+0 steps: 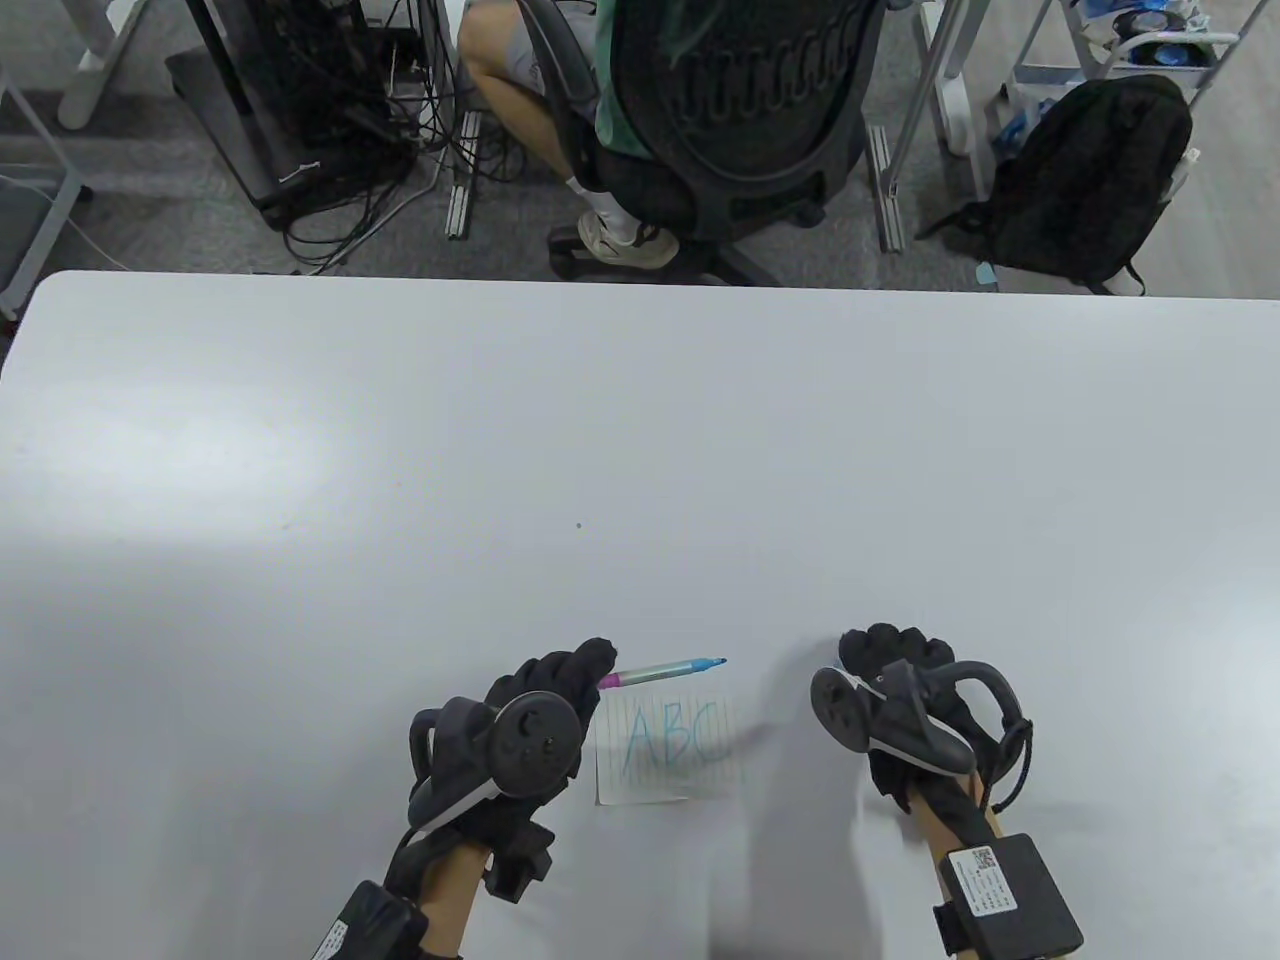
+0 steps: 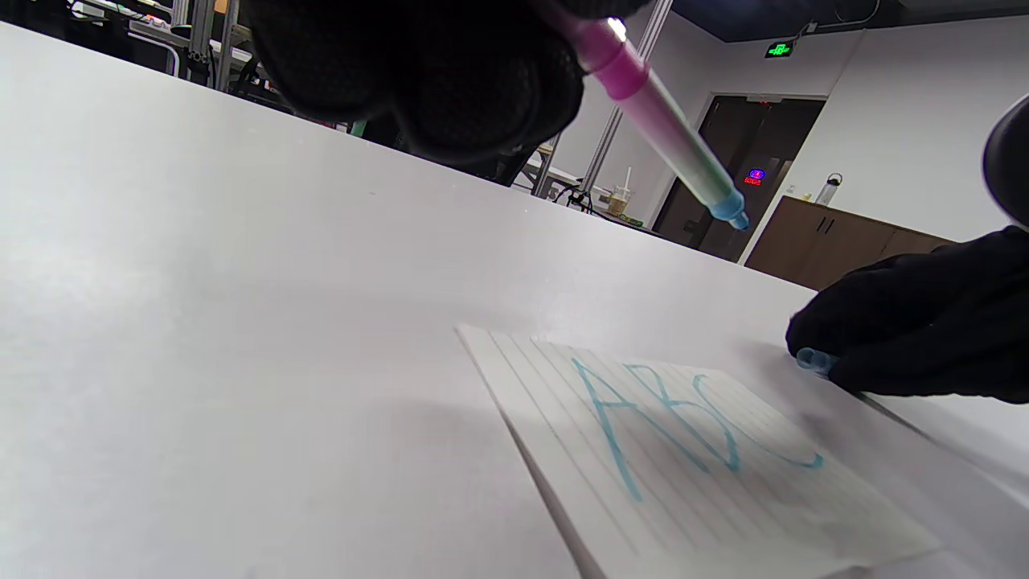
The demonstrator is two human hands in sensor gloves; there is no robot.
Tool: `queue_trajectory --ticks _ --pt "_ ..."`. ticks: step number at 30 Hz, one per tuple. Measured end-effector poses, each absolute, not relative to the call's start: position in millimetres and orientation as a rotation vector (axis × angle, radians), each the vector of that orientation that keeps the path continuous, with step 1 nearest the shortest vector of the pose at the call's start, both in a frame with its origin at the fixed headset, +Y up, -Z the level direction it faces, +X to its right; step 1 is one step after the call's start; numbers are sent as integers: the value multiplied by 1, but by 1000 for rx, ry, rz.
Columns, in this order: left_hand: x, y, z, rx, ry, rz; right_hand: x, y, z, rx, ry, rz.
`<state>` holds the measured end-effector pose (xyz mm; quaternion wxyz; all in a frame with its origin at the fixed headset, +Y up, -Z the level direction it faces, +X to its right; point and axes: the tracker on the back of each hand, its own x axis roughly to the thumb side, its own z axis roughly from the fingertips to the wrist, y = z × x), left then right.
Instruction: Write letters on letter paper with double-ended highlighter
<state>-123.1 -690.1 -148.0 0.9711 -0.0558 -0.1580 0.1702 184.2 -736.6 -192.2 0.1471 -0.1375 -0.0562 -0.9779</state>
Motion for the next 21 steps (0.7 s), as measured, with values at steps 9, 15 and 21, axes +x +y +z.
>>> queue_trajectory --ticks 9,15,21 --pt "-119 -691 -147 -131 -347 365 180 -723 -174 -539 -50 -2943" --pt "-110 -687 -143 -141 -403 385 156 -708 -151 -681 47 -3024" --pt "-102 -686 -138 -140 -434 366 149 -703 -140 -714 113 -3003"
